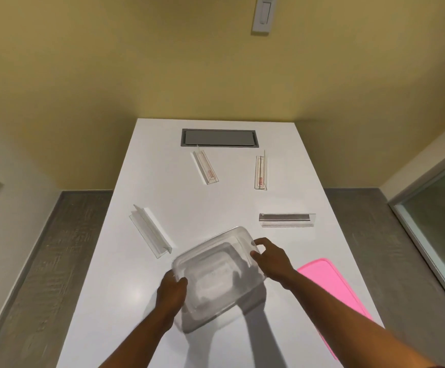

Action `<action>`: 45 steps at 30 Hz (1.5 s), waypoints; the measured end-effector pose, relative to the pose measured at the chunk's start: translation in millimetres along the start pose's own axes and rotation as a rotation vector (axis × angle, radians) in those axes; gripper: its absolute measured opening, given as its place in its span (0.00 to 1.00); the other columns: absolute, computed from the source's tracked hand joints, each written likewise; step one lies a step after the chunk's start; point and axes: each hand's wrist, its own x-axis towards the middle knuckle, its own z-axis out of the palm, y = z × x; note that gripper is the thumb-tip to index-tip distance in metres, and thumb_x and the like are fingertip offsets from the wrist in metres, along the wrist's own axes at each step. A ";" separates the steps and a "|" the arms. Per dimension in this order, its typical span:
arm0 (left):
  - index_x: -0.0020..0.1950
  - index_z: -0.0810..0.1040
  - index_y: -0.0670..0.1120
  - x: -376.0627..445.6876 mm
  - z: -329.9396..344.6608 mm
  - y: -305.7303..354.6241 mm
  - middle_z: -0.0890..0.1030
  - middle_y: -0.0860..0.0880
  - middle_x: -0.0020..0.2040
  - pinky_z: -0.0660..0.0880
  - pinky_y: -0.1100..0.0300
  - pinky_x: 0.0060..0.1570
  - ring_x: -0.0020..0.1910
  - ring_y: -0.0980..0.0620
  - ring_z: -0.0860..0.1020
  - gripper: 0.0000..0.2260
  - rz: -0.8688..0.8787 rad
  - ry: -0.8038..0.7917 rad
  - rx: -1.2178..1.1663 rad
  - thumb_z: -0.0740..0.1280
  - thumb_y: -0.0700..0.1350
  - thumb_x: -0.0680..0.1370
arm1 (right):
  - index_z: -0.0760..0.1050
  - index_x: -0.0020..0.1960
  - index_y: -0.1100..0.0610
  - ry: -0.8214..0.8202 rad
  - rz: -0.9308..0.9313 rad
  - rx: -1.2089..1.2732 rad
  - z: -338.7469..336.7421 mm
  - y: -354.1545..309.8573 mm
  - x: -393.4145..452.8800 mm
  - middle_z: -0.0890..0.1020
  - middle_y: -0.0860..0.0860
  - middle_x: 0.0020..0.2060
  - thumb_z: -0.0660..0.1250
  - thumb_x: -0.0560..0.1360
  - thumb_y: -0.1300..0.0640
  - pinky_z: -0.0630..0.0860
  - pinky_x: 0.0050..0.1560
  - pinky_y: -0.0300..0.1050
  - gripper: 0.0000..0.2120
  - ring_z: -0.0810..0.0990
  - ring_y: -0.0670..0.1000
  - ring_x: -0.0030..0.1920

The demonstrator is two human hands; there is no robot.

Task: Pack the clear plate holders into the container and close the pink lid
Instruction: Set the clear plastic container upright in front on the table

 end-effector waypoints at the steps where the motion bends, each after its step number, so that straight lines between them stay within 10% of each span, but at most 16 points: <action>1: 0.63 0.75 0.43 -5.7 -1.5 -4.1 0.81 0.38 0.56 0.80 0.41 0.58 0.54 0.36 0.80 0.14 0.006 0.008 0.005 0.61 0.39 0.78 | 0.75 0.63 0.47 0.002 0.005 0.033 2.6 5.0 -10.7 0.84 0.49 0.36 0.65 0.80 0.49 0.82 0.53 0.54 0.12 0.84 0.53 0.44; 8: 0.62 0.78 0.45 -38.6 -13.7 -36.8 0.83 0.42 0.54 0.75 0.54 0.44 0.45 0.45 0.78 0.15 0.033 -0.011 0.014 0.60 0.38 0.77 | 0.75 0.61 0.47 0.049 0.082 0.217 22.4 41.2 -76.0 0.83 0.53 0.45 0.63 0.82 0.50 0.86 0.41 0.58 0.09 0.86 0.58 0.45; 20: 0.63 0.81 0.50 -65.6 -18.2 -86.1 0.85 0.48 0.57 0.76 0.44 0.64 0.58 0.44 0.81 0.17 0.065 -0.116 0.025 0.60 0.36 0.80 | 0.75 0.63 0.48 -0.001 0.248 0.349 50.2 95.4 -136.2 0.82 0.57 0.51 0.62 0.83 0.52 0.87 0.42 0.58 0.10 0.84 0.58 0.49; 31: 0.57 0.83 0.47 -54.6 -15.6 -98.2 0.84 0.46 0.49 0.75 0.50 0.55 0.50 0.45 0.79 0.16 0.030 -0.208 0.053 0.58 0.35 0.79 | 0.74 0.64 0.48 0.005 0.260 0.296 59.2 105.6 -142.7 0.82 0.54 0.49 0.62 0.83 0.53 0.87 0.44 0.59 0.10 0.84 0.56 0.44; 45: 0.75 0.67 0.47 -43.2 -23.6 -102.2 0.78 0.46 0.65 0.72 0.45 0.69 0.65 0.44 0.76 0.23 -0.062 -0.159 -0.051 0.66 0.47 0.81 | 0.70 0.71 0.51 0.170 0.215 0.029 58.8 98.0 -137.7 0.83 0.51 0.58 0.68 0.80 0.46 0.80 0.60 0.55 0.23 0.82 0.53 0.57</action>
